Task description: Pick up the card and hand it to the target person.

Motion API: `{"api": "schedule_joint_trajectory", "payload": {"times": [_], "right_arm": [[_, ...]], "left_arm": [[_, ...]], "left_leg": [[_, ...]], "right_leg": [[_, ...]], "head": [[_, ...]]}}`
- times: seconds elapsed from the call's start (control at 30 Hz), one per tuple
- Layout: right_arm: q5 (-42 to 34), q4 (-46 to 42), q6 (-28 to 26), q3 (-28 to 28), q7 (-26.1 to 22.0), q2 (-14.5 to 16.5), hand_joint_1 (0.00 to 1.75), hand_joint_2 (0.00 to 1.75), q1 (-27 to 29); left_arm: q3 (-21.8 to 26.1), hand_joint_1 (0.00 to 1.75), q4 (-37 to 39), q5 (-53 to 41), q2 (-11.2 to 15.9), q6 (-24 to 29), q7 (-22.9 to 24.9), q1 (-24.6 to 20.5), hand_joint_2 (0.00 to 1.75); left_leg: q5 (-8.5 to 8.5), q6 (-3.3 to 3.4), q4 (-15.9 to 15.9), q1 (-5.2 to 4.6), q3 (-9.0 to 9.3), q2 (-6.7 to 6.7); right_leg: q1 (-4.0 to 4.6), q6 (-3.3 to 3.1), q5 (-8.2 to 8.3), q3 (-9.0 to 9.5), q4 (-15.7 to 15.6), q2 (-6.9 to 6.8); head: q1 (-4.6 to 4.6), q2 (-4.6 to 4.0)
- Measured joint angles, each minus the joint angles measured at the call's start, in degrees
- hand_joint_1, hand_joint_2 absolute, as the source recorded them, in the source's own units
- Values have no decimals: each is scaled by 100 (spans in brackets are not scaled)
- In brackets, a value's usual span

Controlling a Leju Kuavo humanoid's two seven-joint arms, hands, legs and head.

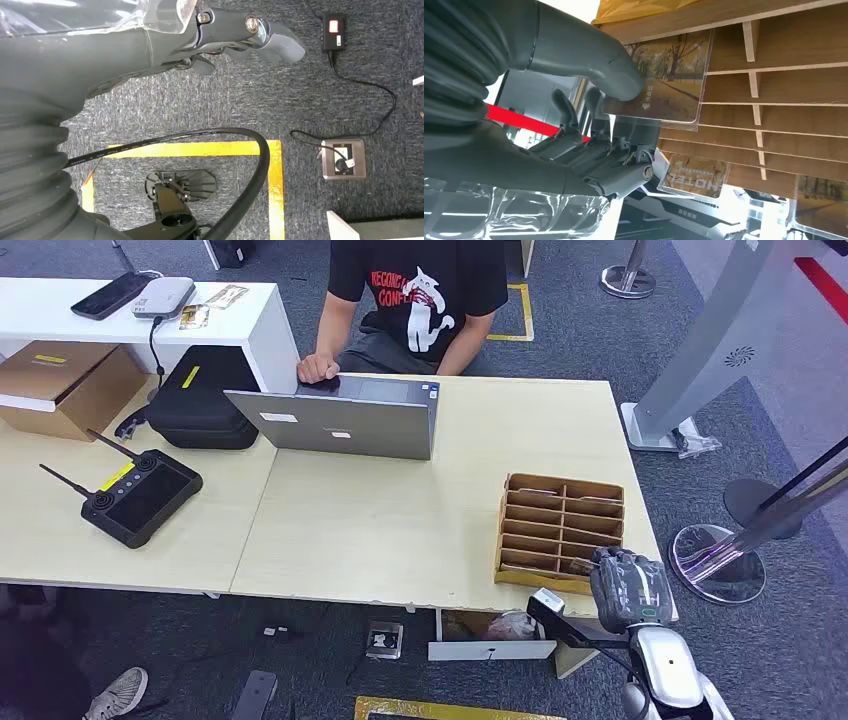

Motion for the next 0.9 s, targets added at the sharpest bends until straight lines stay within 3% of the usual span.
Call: {"api": "schedule_joint_trajectory", "payload": {"times": [0.23, 0.5, 0.67, 0.9], "right_arm": [[2, -465, -58, -112, -15, -100, 164, 175, 343], [-112, -515, -366, -155, -293, -113, 168, 175, 251], [-274, -332, -588, -154, -511, -43, 169, 175, -207], [-532, 375, -561, -51, -783, 277, 171, 175, -1490]], "left_arm": [[0, 0, 0, 64, -2, -3, -53, 46, 0], [-1, 0, 0, 134, -20, 12, -70, 51, 0], [-35, 0, -2, 117, -48, 36, -62, 43, 0], [-161, 0, -34, 91, -132, 54, 16, -41, 0]], "left_leg": [[-1, 0, 0, 0, 0, 2], [1, -1, 0, 0, 0, 3], [3, -1, 0, 0, 0, 6], [14, -9, 0, 0, 1, 7]], "right_leg": [[0, 0, 0, 0, 0, 2], [0, 0, 1, 1, 0, 2], [0, -4, 5, 2, 1, 6], [0, -9, 15, 1, 7, 7]], "head": [[1, 0], [0, 0], [0, 0], [1, 0]]}}
